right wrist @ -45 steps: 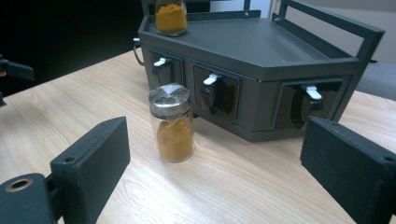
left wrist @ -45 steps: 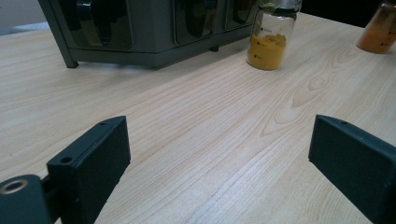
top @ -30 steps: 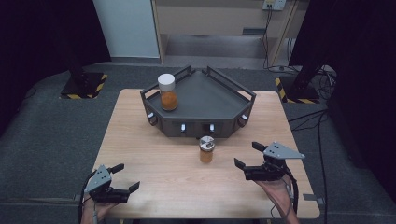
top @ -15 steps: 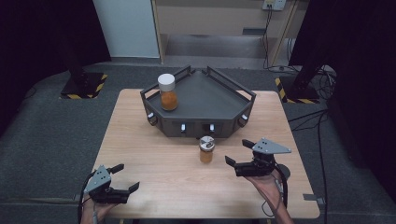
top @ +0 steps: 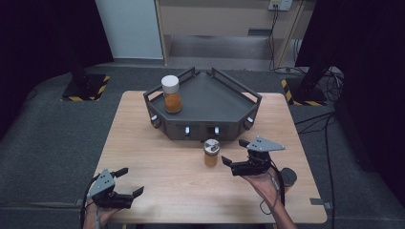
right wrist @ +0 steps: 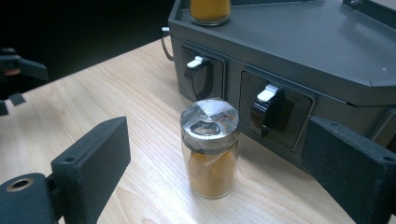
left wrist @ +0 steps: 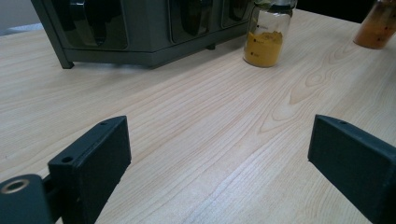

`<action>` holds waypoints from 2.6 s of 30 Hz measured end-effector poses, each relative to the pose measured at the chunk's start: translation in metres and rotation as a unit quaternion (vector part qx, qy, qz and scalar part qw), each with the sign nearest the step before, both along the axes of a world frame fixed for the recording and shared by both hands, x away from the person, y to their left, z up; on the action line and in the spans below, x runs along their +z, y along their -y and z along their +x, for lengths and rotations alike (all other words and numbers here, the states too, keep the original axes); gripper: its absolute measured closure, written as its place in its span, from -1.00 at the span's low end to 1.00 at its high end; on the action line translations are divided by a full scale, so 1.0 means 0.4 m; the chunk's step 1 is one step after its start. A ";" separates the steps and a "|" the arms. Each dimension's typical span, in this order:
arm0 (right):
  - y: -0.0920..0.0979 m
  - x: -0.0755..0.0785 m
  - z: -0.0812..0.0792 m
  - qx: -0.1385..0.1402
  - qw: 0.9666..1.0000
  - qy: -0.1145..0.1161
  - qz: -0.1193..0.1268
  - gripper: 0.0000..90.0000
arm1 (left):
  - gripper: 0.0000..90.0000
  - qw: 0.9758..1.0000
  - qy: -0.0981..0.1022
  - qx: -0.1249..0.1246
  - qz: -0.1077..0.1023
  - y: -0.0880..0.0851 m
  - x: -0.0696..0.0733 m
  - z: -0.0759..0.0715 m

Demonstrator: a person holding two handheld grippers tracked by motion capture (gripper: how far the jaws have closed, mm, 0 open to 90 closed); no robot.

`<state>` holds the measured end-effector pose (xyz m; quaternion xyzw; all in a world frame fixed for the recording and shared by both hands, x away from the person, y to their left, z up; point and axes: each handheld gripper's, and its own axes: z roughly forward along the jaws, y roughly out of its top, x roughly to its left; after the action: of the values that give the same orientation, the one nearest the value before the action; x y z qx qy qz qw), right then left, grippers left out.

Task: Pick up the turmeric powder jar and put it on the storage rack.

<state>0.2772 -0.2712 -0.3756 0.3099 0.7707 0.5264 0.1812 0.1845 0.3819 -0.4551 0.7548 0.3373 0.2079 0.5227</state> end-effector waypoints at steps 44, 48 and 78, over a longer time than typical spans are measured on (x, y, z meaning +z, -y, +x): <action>-0.146 -0.075 0.168 0.025 0.998 -0.052 -0.036 -0.61 | -0.89 1.000 -0.003 0.002 -0.004 -0.002 0.001 0.000; -0.152 -0.088 0.174 0.026 0.998 -0.051 -0.039 -0.51 | -0.89 1.000 -0.003 0.002 -0.004 -0.001 0.000 0.000; -0.181 -0.059 0.169 0.036 0.996 -0.023 -0.074 -0.23 | -0.89 1.000 -0.004 0.001 -0.006 -0.002 0.000 0.001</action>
<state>0.3449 -0.1990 -0.3991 0.2799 0.8223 0.4663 0.1671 0.1850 0.3826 -0.4551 0.7521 0.3416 0.2034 0.5256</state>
